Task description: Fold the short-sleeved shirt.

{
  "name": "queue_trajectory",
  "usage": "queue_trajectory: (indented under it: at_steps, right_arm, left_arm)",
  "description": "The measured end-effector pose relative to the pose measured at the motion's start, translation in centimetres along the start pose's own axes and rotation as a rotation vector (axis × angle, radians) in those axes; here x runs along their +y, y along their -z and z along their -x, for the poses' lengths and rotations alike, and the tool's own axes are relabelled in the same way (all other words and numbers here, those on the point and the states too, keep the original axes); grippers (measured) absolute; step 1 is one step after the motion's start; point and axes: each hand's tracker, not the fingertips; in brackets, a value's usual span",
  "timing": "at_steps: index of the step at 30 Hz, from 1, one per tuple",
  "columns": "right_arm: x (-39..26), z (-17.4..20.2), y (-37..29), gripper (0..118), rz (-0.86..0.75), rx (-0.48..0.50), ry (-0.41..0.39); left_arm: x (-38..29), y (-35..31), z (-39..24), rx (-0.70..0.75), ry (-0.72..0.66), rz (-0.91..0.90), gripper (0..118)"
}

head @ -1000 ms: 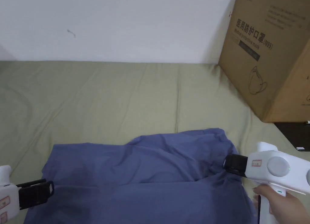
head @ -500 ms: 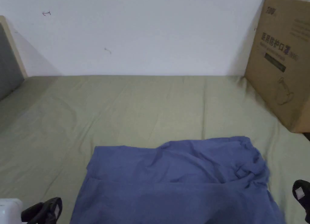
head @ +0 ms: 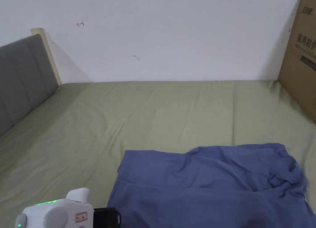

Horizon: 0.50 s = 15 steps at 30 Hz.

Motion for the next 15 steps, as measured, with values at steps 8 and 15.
queue_trajectory:
  at_steps: [8,15]
  right_arm:
    - [-0.7,-0.7,2.0,0,0.071,-0.020,-0.027]
    - [1.4,-5.3,0.6,0,0.057,-0.098,-0.051]
  left_arm:
    - [-2.0,4.8,-4.0,0.151,0.266,0.033,91]
    - [-2.7,2.6,-5.8,0.098,0.324,-0.037,5]
